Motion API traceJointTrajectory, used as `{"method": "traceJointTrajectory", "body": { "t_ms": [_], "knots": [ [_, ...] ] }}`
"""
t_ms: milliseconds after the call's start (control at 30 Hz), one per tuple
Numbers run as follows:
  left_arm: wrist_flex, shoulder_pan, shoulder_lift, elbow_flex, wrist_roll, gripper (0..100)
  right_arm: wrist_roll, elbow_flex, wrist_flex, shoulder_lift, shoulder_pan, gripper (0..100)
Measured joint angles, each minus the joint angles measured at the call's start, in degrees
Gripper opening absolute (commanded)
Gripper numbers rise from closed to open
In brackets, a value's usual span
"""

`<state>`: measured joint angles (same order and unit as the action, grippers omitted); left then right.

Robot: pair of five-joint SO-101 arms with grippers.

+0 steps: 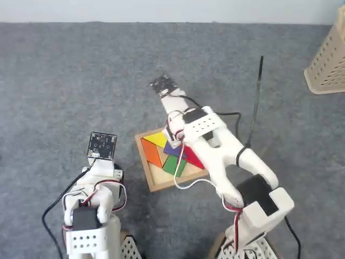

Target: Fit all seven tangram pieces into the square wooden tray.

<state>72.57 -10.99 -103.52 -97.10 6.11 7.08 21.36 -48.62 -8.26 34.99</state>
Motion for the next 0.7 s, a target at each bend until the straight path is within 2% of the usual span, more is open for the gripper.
{"method": "traceJointTrajectory", "body": {
  "t_ms": [333, 533, 700],
  "knots": [
    [0.0, 0.0, 0.0, 0.0, 0.0, 7, 0.0, 0.0, -5.6, 0.0, 6.8, 3.8],
    [0.0, 0.0, 0.0, 0.0, 0.0, 7, 0.0, 0.0, -7.4, 1.0, 6.5, 3.8],
    [0.0, 0.0, 0.0, 0.0, 0.0, 7, 0.0, 0.6, -8.4, 4.4, 3.1, 3.8]
  ]
}}
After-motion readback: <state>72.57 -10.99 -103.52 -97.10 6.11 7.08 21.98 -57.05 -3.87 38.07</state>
